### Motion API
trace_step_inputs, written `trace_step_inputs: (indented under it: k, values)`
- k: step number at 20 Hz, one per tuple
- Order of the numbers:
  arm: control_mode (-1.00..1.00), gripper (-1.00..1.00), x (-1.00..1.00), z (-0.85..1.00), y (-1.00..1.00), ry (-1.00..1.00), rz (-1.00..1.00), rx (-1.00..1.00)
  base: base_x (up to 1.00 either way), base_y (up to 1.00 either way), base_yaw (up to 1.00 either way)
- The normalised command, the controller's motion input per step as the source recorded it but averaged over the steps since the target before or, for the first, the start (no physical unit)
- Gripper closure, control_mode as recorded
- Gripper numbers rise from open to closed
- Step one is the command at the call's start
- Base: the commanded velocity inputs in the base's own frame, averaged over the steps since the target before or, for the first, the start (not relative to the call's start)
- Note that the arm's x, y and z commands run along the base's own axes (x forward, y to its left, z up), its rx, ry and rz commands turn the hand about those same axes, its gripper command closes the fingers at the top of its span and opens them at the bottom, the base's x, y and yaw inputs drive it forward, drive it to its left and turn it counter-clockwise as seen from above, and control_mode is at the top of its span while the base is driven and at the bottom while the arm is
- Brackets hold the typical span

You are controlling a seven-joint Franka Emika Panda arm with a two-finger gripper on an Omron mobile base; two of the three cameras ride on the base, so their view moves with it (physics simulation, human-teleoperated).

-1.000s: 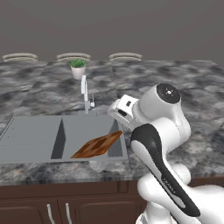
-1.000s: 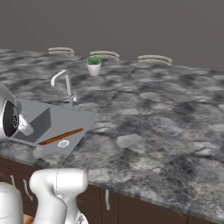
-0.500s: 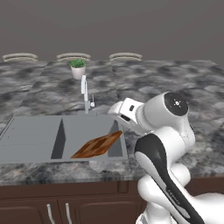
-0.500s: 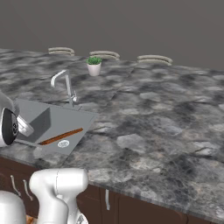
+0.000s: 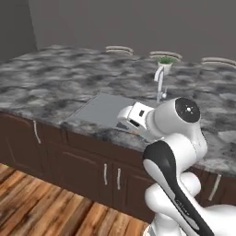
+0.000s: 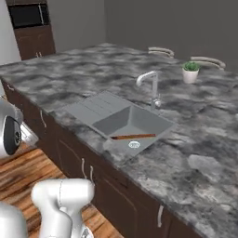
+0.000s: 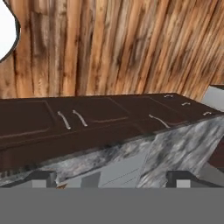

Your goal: Move the cutting board and knife to the sink. Then move spray from the cabinet to the counter.

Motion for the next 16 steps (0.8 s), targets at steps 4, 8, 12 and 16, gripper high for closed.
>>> trace_step_inputs:
  k: [4, 8, 12, 16]
  values:
    - [1.00, -1.00, 0.00, 0.00, 0.00, 0.00, 0.00, 0.00, 0.00, 0.00, 1.00]
    - [1.00, -1.00, 0.00, 0.00, 0.00, 0.00, 0.00, 0.00, 0.00, 0.00, 1.00]
    - [1.00, -1.00, 0.00, 0.00, 0.00, 0.00, 0.00, 0.00, 0.00, 0.00, 1.00]
    - [1.00, -1.00, 0.00, 0.00, 0.00, 0.00, 0.00, 0.00, 0.40, -0.02, 0.86]
